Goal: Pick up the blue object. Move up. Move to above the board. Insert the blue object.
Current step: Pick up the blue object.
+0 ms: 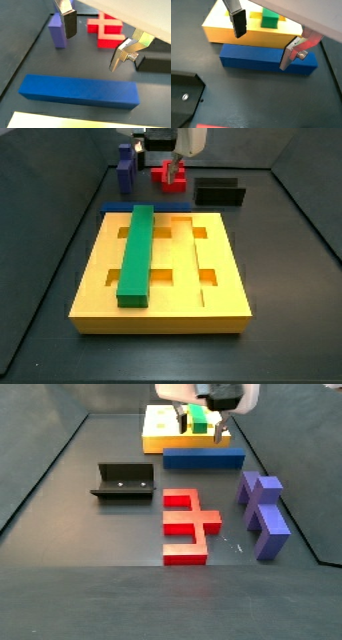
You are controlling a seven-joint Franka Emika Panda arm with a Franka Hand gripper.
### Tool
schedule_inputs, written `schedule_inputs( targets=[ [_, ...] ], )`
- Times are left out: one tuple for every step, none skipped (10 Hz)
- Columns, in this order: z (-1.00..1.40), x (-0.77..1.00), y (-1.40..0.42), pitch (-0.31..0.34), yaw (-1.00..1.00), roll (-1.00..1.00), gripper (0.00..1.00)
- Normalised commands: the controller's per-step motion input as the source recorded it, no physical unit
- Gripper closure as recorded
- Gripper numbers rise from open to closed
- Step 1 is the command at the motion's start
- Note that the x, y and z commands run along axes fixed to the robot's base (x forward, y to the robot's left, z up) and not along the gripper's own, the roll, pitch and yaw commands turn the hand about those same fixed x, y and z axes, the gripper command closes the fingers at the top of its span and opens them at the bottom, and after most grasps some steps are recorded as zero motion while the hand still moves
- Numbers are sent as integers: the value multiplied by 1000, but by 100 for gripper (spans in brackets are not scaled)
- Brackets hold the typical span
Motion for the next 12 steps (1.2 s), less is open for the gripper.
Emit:
schedule_inputs(
  targets=[
    [-271,0,0,0,-1000,-64,0],
    [-269,0,0,0,-1000,-56,0],
    [-134,0,-3,0,-1000,-87,0],
    [-60,17,-91,27,-980,-77,0],
    [-126,0,-63,0,-1000,-64,0],
    [-143,0,-51,0,-1000,-71,0],
    [-114,0,-60,0,-1000,-73,0],
    [-183,0,-143,11,-986,-4,0],
    [-214,0,-286,84,-851,60,0],
    [-260,-51,-323,123,-780,74,0],
    [-417,-317,-177,123,-583,41,0],
    [-363,-260,-120,107,-603,4,0]
  ],
)
